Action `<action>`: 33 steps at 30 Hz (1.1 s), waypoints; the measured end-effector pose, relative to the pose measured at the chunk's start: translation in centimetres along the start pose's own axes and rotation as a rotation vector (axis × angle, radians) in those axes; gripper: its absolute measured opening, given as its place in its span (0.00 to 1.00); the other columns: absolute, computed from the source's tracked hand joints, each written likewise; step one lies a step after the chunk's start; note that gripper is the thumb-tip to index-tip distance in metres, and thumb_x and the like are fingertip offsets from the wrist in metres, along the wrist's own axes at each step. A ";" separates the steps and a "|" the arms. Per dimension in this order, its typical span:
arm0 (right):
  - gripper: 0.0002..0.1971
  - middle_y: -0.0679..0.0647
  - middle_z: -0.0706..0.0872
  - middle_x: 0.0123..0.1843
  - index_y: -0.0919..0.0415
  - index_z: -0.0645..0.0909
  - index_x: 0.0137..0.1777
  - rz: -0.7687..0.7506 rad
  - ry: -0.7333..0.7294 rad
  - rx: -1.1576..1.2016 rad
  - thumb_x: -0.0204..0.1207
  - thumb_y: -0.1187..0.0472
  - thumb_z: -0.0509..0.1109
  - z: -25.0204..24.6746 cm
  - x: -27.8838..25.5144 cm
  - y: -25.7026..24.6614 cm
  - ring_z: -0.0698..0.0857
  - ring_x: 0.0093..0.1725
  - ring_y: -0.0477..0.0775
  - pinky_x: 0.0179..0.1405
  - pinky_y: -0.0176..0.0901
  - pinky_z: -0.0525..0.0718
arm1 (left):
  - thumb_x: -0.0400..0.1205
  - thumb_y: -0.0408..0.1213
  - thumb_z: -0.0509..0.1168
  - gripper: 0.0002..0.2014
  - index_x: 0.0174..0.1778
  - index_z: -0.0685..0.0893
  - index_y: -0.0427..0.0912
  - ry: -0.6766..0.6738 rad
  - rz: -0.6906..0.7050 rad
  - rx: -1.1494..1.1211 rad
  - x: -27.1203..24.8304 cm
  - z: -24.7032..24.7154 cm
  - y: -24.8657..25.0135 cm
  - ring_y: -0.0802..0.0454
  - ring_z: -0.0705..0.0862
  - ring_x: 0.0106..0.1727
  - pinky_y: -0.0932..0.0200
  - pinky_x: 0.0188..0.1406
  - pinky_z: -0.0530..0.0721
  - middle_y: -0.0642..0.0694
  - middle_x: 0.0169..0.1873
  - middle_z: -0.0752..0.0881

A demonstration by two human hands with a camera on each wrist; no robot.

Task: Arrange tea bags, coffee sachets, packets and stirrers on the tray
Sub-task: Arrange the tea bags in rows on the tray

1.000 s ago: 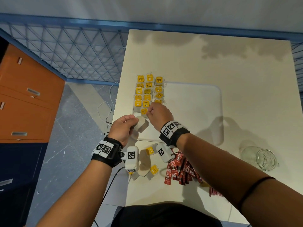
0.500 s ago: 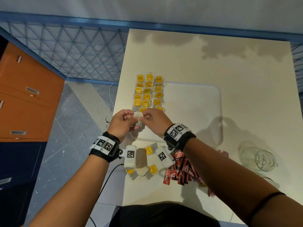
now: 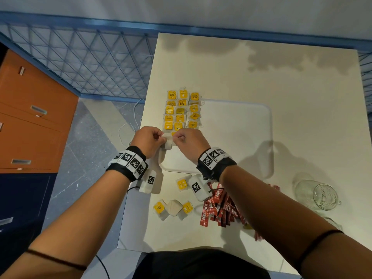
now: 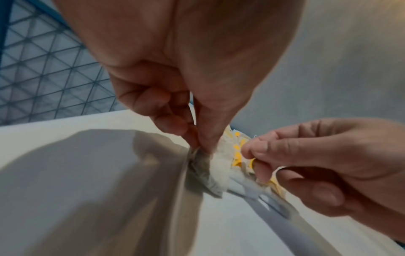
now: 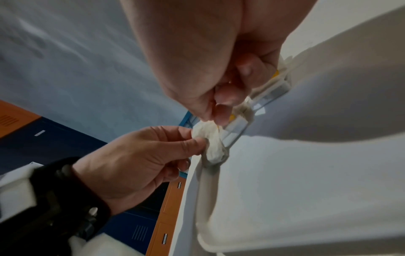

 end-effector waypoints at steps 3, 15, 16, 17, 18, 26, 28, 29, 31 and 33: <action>0.08 0.45 0.92 0.46 0.48 0.88 0.46 0.005 0.056 -0.015 0.82 0.55 0.67 -1.0 -0.6 1.2 0.89 0.48 0.54 0.50 0.54 0.89 | 0.81 0.39 0.74 0.04 0.42 0.91 0.46 0.000 -0.001 0.039 0.7 0.0 0.1 0.49 0.86 0.40 0.59 0.40 0.78 0.50 0.35 0.89; 0.15 0.43 0.80 0.51 0.49 0.83 0.67 0.033 0.031 -0.186 0.83 0.48 0.73 -2.9 -3.5 5.1 0.81 0.49 0.46 0.53 0.49 0.84 | 0.78 0.49 0.76 0.11 0.46 0.84 0.48 0.108 -0.093 -0.070 0.7 0.3 0.0 0.52 0.85 0.40 0.52 0.45 0.86 0.51 0.37 0.87; 0.16 0.44 0.80 0.52 0.49 0.82 0.69 0.038 0.042 -0.187 0.83 0.48 0.72 -2.9 -3.4 5.1 0.81 0.50 0.46 0.53 0.50 0.84 | 0.77 0.51 0.76 0.13 0.46 0.82 0.49 0.126 -0.100 -0.093 0.4 0.2 0.1 0.51 0.84 0.39 0.53 0.42 0.85 0.51 0.37 0.86; 0.17 0.45 0.80 0.53 0.49 0.81 0.70 0.043 0.050 -0.191 0.84 0.48 0.72 -2.8 -3.2 5.1 0.82 0.51 0.47 0.54 0.50 0.84 | 0.76 0.52 0.77 0.14 0.45 0.81 0.49 0.137 -0.087 -0.107 0.1 0.1 0.3 0.51 0.84 0.38 0.54 0.40 0.84 0.50 0.37 0.86; 0.16 0.47 0.81 0.55 0.49 0.81 0.70 0.048 0.055 -0.200 0.84 0.49 0.71 -2.7 -3.0 5.1 0.84 0.52 0.49 0.54 0.51 0.85 | 0.75 0.51 0.77 0.15 0.44 0.80 0.49 0.132 -0.050 -0.102 -0.1 0.0 0.5 0.51 0.83 0.37 0.54 0.38 0.83 0.50 0.36 0.86; 0.11 0.52 0.83 0.61 0.46 0.86 0.65 0.012 0.053 -0.241 0.86 0.53 0.68 -1.7 -1.8 4.3 0.88 0.58 0.58 0.57 0.58 0.88 | 0.80 0.33 0.70 0.06 0.46 0.88 0.50 -0.047 0.169 0.214 -0.7 2.7 2.2 0.43 0.84 0.48 0.54 0.48 0.79 0.47 0.44 0.85; 0.11 0.52 0.84 0.62 0.47 0.86 0.66 0.008 0.051 -0.239 0.86 0.54 0.69 -1.5 -1.6 4.1 0.88 0.59 0.58 0.58 0.58 0.88 | 0.79 0.31 0.70 0.07 0.46 0.88 0.50 -0.041 0.180 0.217 -0.5 2.9 2.3 0.42 0.84 0.47 0.52 0.48 0.80 0.46 0.45 0.86; 0.11 0.52 0.84 0.62 0.47 0.86 0.66 0.008 0.050 -0.241 0.86 0.54 0.69 -1.5 -1.6 4.1 0.88 0.59 0.58 0.58 0.58 0.88 | 0.78 0.30 0.70 0.08 0.45 0.88 0.50 -0.037 0.185 0.212 -0.4 2.9 2.4 0.42 0.84 0.47 0.52 0.48 0.80 0.46 0.45 0.86; 0.11 0.52 0.84 0.62 0.47 0.86 0.66 0.009 0.050 -0.248 0.86 0.54 0.69 -1.4 -1.5 4.0 0.88 0.59 0.57 0.58 0.57 0.88 | 0.78 0.30 0.71 0.08 0.46 0.88 0.49 -0.032 0.189 0.210 -0.1 2.8 2.5 0.43 0.84 0.47 0.52 0.49 0.81 0.45 0.45 0.86; 0.12 0.51 0.84 0.62 0.47 0.86 0.66 0.005 0.051 -0.246 0.86 0.54 0.69 -1.5 -1.5 4.1 0.88 0.59 0.57 0.58 0.56 0.87 | 0.78 0.30 0.71 0.08 0.47 0.89 0.48 -0.030 0.193 0.214 0.0 2.8 2.7 0.44 0.84 0.48 0.51 0.50 0.82 0.45 0.46 0.86</action>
Point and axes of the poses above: each hand's wrist, its own x-axis towards the middle knuckle, its own z-axis out of the palm, y = z × x, the point moved 4 cm from there along x, towards the middle knuckle
